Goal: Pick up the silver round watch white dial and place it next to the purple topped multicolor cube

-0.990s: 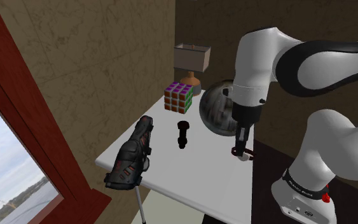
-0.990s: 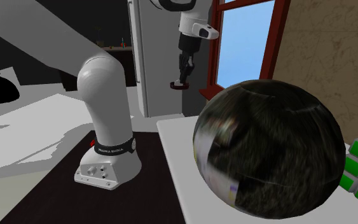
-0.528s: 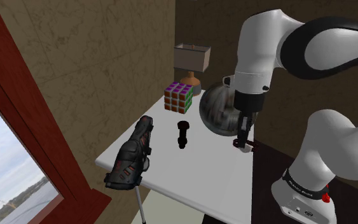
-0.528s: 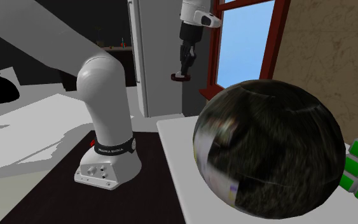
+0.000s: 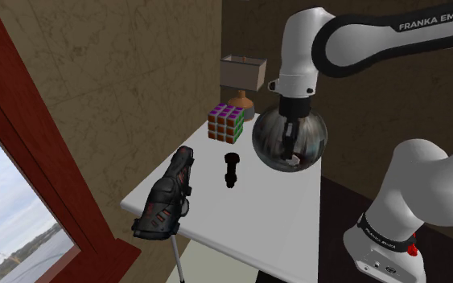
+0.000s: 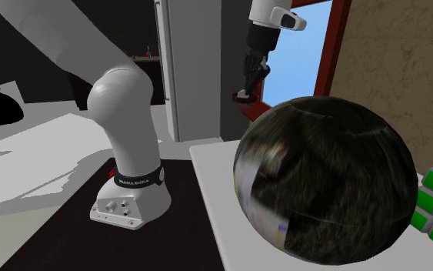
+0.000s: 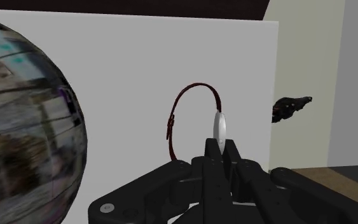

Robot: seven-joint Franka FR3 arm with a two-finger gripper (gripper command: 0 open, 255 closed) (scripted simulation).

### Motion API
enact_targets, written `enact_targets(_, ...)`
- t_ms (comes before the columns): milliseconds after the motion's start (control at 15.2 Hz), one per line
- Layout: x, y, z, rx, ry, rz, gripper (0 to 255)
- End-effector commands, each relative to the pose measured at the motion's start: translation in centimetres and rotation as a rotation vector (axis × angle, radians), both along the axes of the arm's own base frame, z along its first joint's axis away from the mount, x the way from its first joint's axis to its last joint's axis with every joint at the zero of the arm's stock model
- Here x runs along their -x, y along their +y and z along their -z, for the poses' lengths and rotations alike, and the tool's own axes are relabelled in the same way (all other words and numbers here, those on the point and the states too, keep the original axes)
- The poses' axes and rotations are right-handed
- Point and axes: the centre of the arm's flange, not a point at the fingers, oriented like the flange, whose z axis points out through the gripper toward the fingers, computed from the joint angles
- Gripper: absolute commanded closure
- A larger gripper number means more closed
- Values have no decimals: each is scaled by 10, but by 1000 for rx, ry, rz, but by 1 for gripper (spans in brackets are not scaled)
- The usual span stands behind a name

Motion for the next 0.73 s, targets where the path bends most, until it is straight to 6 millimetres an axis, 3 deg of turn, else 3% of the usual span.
enact_targets(0, -22, -17, 1, 1, 0, -1, 255)
enact_targets(660, -125, -99, 1, 1, 0, -1, 255)
